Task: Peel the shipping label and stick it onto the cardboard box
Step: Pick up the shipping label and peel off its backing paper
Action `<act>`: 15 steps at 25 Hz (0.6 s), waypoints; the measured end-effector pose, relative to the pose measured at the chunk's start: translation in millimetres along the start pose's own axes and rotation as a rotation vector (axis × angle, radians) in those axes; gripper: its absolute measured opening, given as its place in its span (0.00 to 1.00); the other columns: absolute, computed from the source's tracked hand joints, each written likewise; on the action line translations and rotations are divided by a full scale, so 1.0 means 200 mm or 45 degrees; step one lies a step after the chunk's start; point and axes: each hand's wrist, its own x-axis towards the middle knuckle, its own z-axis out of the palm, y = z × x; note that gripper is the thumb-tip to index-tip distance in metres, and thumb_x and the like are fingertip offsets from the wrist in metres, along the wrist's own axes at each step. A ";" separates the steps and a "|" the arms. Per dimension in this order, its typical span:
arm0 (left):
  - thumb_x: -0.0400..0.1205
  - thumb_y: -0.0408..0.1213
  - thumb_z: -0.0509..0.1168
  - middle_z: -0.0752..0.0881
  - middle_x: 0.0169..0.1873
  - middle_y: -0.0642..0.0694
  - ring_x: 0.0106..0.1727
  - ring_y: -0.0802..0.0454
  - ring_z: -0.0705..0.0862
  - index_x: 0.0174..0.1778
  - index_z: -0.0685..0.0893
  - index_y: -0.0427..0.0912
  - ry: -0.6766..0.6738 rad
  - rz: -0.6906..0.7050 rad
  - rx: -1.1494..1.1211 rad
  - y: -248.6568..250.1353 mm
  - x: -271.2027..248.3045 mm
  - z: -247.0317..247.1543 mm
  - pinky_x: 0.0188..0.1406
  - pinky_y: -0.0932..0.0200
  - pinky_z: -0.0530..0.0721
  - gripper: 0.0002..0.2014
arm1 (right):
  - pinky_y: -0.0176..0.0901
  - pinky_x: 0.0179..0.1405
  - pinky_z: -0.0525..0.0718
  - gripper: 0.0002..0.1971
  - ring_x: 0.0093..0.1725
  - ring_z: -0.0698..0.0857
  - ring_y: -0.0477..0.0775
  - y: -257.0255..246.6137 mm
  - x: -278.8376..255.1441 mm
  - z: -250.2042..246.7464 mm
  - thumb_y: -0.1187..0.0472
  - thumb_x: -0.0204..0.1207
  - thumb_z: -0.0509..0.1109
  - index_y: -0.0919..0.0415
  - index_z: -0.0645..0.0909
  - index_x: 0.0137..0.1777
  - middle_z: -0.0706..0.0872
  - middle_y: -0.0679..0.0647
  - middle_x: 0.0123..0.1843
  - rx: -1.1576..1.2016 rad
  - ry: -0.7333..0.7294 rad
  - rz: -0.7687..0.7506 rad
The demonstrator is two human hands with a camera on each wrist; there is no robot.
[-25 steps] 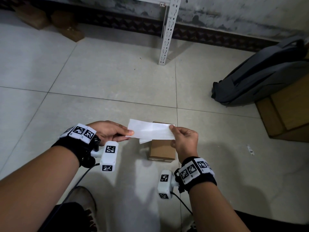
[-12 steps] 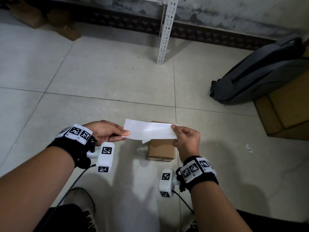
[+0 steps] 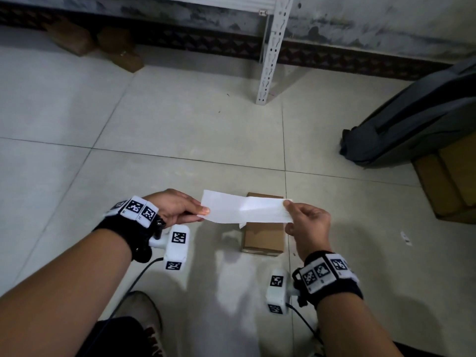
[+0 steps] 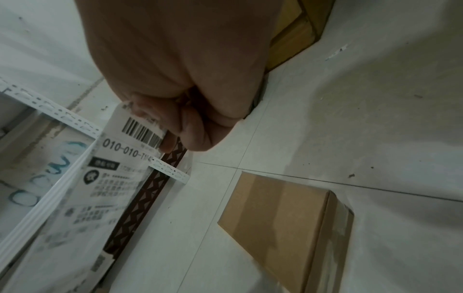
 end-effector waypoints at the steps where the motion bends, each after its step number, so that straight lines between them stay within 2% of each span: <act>1: 0.70 0.21 0.77 0.93 0.37 0.38 0.38 0.51 0.94 0.42 0.86 0.28 0.001 0.004 0.005 0.00 0.00 -0.01 0.33 0.68 0.89 0.08 | 0.39 0.19 0.80 0.12 0.24 0.78 0.53 -0.01 0.00 0.00 0.62 0.78 0.80 0.75 0.89 0.43 0.87 0.62 0.34 -0.013 0.001 0.003; 5: 0.70 0.21 0.77 0.92 0.41 0.35 0.39 0.49 0.94 0.41 0.86 0.28 -0.003 0.004 0.056 -0.01 0.01 -0.03 0.35 0.67 0.90 0.07 | 0.39 0.18 0.79 0.11 0.21 0.76 0.52 -0.03 -0.02 -0.02 0.64 0.78 0.80 0.66 0.89 0.35 0.86 0.59 0.30 -0.013 0.012 -0.012; 9: 0.71 0.19 0.76 0.89 0.41 0.33 0.32 0.49 0.92 0.41 0.84 0.28 0.045 -0.005 0.069 -0.01 -0.01 -0.03 0.31 0.67 0.89 0.08 | 0.40 0.21 0.79 0.11 0.22 0.78 0.51 0.00 0.00 -0.02 0.64 0.78 0.80 0.64 0.89 0.34 0.86 0.58 0.30 -0.054 0.037 -0.057; 12: 0.70 0.19 0.77 0.90 0.36 0.35 0.32 0.50 0.92 0.41 0.84 0.29 0.065 0.030 0.040 -0.02 -0.02 -0.08 0.29 0.67 0.88 0.09 | 0.39 0.20 0.81 0.09 0.23 0.79 0.50 -0.01 -0.01 0.01 0.63 0.79 0.80 0.69 0.91 0.40 0.87 0.59 0.32 -0.114 -0.001 -0.073; 15: 0.67 0.22 0.80 0.92 0.35 0.37 0.35 0.49 0.93 0.39 0.85 0.32 0.068 0.032 0.097 -0.02 0.00 -0.10 0.31 0.65 0.89 0.11 | 0.38 0.17 0.78 0.11 0.18 0.74 0.49 -0.04 0.00 0.00 0.63 0.79 0.79 0.73 0.90 0.42 0.83 0.61 0.29 -0.108 0.007 -0.076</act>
